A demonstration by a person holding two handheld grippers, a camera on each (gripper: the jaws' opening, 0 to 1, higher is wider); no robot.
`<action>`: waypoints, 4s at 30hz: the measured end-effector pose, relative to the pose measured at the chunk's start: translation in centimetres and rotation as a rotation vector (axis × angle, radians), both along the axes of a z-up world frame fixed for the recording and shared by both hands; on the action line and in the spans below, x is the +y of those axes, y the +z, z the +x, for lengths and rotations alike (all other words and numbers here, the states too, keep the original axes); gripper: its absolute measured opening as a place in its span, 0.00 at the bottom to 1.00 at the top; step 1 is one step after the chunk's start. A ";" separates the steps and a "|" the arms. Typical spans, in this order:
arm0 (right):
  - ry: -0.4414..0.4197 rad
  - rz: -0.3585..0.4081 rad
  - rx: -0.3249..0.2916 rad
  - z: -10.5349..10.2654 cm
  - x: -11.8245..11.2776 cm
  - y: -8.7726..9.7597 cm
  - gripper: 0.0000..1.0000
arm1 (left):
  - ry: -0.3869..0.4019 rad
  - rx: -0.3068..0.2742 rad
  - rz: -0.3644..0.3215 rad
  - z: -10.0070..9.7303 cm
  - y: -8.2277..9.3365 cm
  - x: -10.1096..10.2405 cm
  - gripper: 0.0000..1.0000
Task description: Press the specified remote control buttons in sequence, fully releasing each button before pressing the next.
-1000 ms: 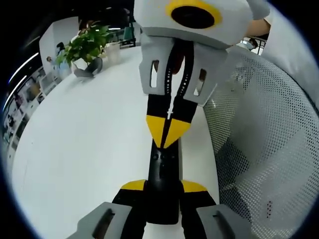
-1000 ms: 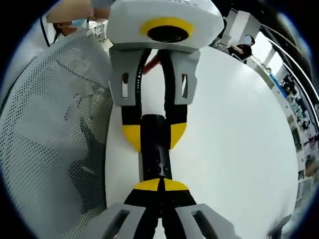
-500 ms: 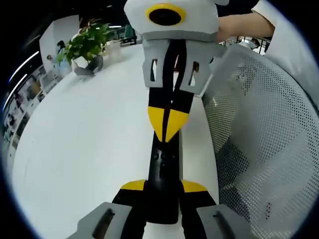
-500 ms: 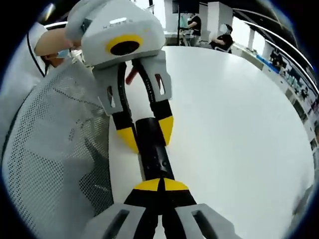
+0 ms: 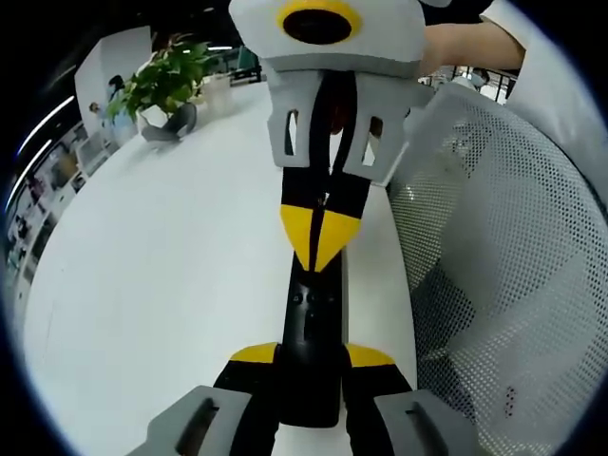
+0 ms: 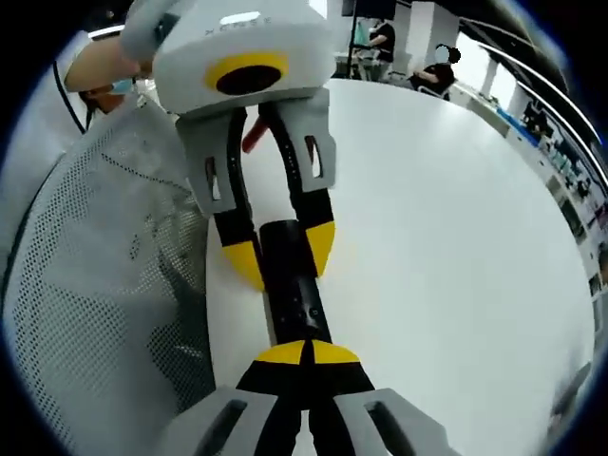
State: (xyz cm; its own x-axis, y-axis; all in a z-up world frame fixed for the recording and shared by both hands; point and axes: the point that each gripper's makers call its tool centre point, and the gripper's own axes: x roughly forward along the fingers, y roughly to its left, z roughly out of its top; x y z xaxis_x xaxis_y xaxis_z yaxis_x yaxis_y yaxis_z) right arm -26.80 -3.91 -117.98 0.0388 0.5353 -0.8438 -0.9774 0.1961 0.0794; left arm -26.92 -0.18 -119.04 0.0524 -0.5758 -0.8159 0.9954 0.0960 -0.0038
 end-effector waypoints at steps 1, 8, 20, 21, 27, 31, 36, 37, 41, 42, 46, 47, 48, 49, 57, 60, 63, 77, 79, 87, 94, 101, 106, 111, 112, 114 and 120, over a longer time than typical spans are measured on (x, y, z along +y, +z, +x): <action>-0.004 0.001 0.009 0.0 -0.1 0.0 0.00 | -0.001 -0.001 0.003 0.0 0.0 0.0 0.24; 0.010 -0.025 -0.001 -0.1 -1.0 0.0 0.00 | 0.003 0.001 -0.002 0.0 0.0 0.0 0.24; 0.036 -0.074 -0.050 -0.1 -1.1 -0.1 0.00 | 0.002 0.000 -0.009 0.0 0.0 0.0 0.24; 0.034 -0.073 -0.055 -0.1 -1.0 -0.1 0.00 | 0.002 0.000 -0.010 0.0 0.0 0.0 0.24; -0.043 -0.011 -0.098 0.0 -1.0 -0.1 0.00 | 0.003 0.001 -0.004 0.0 0.0 0.0 0.24; -0.090 0.100 -0.091 0.1 -0.8 0.2 0.00 | 0.003 0.001 -0.006 0.0 0.0 0.0 0.24; 0.017 0.118 -0.152 -0.1 -0.4 -0.1 0.00 | 0.006 0.001 -0.012 0.0 0.0 0.0 0.24; 0.025 0.116 -0.151 -0.2 -0.2 -0.2 0.00 | 0.007 0.001 -0.012 0.0 0.0 0.0 0.24; 0.067 0.058 -0.161 0.0 0.0 -0.4 0.00 | 0.010 0.001 -0.016 0.0 0.0 0.0 0.24; 0.072 0.043 -0.162 0.0 0.0 -0.4 0.00 | 0.010 0.001 -0.019 0.0 0.0 0.0 0.24; 0.042 -0.030 -0.140 0.1 0.1 -0.6 0.00 | -0.002 -0.005 -0.039 0.0 0.0 0.1 0.24; 0.038 -0.041 -0.142 0.2 0.2 -0.6 0.00 | 0.001 -0.004 -0.041 0.0 0.0 0.1 0.24; 0.029 -0.057 -0.146 0.0 0.2 -0.5 0.00 | 0.003 -0.002 -0.046 0.0 0.0 0.1 0.24; 0.023 -0.070 -0.154 0.0 0.3 -0.5 0.00 | 0.002 -0.004 -0.046 0.0 0.1 0.0 0.24; -0.130 0.066 -0.097 0.2 0.2 0.0 0.00 | 0.000 -0.007 -0.063 0.0 0.1 0.0 0.24; -0.142 0.067 -0.095 0.4 0.1 0.0 0.00 | 0.002 -0.007 -0.062 0.0 0.1 0.0 0.24; -0.111 0.044 -0.150 0.8 0.5 0.2 0.00 | 0.000 -0.007 -0.050 0.0 0.1 0.0 0.24; 0.015 -0.069 -0.136 0.1 1.2 -0.2 0.00 | -0.008 -0.005 -0.053 0.0 0.1 -0.1 0.24; 0.018 -0.065 -0.152 0.1 1.2 -0.2 0.00 | -0.004 -0.004 -0.043 0.0 0.1 -0.1 0.24; 0.004 0.000 -0.209 -0.3 1.1 0.1 0.00 | -0.002 -0.001 -0.024 -0.1 0.0 -0.1 0.24; 0.082 -0.018 -0.221 -1.5 2.2 -0.1 0.00 | -0.002 0.000 -0.026 0.0 0.1 0.0 0.24; 0.229 -0.086 -0.279 -1.7 2.2 -0.3 0.00 | 0.004 0.002 -0.026 -0.1 0.1 0.0 0.24; 0.290 -0.117 -0.339 -1.9 2.3 -0.4 0.00 | -0.001 0.001 -0.027 -0.1 0.1 -0.1 0.24; 0.302 -0.108 -0.335 -1.9 2.4 -0.4 0.00 | -0.009 0.000 -0.029 -0.1 0.1 -0.1 0.24; 0.305 -0.108 -0.334 -1.9 2.5 -0.4 0.00 | -0.009 0.000 -0.029 -0.1 0.1 -0.1 0.24; 0.304 -0.107 -0.328 -1.9 2.5 -0.5 0.00 | -0.010 0.000 -0.028 -0.1 0.1 -0.1 0.24; 0.093 0.025 -0.156 -1.6 2.6 -0.1 0.00 | -0.010 -0.001 -0.030 -0.1 0.1 -0.1 0.24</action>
State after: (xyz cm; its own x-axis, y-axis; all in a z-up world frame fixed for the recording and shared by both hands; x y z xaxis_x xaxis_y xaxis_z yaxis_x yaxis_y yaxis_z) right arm -28.42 -1.34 -118.06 0.1178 0.5632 -0.8179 -0.9920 0.1044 -0.0710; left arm -26.97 -0.25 -118.96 0.0474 -0.6005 -0.7982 0.9963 0.0857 -0.0053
